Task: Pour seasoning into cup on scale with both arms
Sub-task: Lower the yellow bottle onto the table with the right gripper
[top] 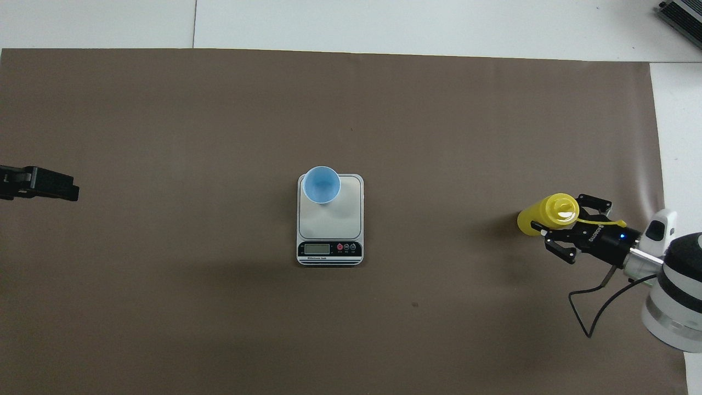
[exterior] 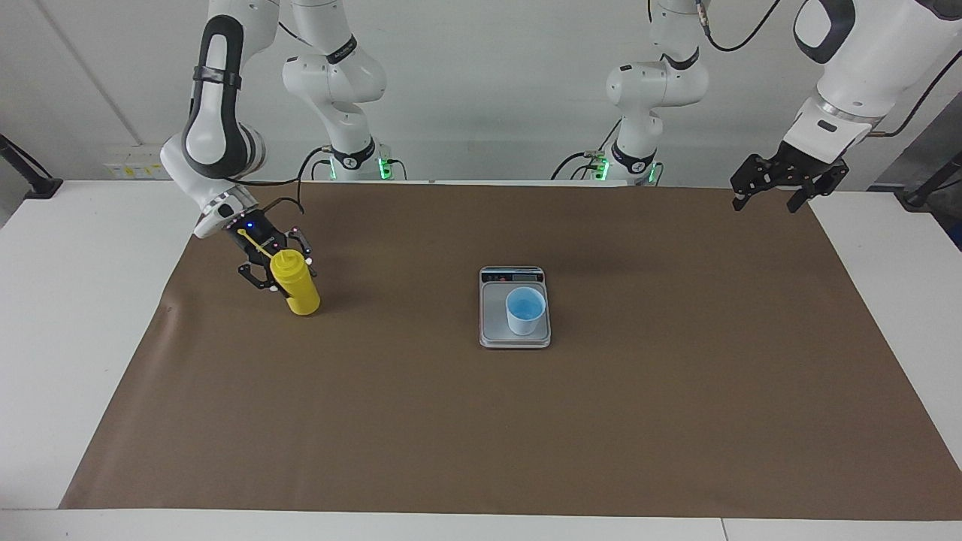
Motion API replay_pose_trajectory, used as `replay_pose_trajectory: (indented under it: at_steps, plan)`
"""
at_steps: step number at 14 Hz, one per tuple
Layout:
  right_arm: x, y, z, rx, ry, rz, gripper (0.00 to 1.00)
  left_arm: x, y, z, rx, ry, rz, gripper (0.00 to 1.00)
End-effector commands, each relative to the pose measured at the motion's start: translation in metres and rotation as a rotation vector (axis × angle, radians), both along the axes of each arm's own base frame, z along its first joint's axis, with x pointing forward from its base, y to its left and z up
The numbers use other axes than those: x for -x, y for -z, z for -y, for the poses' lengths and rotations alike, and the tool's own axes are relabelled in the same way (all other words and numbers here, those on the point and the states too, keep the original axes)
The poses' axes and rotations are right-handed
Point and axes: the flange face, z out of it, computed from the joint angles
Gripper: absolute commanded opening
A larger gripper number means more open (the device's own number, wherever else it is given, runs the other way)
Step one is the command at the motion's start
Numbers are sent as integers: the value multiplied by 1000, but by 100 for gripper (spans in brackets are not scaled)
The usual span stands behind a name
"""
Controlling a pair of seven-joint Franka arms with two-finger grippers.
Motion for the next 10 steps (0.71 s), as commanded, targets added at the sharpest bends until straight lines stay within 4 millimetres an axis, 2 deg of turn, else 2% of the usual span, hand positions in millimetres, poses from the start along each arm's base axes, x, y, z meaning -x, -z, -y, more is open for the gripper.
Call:
replay_pose_trajectory:
  at_steps: [1,8,10]
  plan:
    - [4,-3,7,-4,12,37,100,6,-3,-2,2,10,-3,100]
    - [3,-4,5,-9,6,39,100,5,-2,-2,2,10,-6,100]
    - [6,-5,13,-19,15,39,100,6,-3,-2,2,10,-3,100]
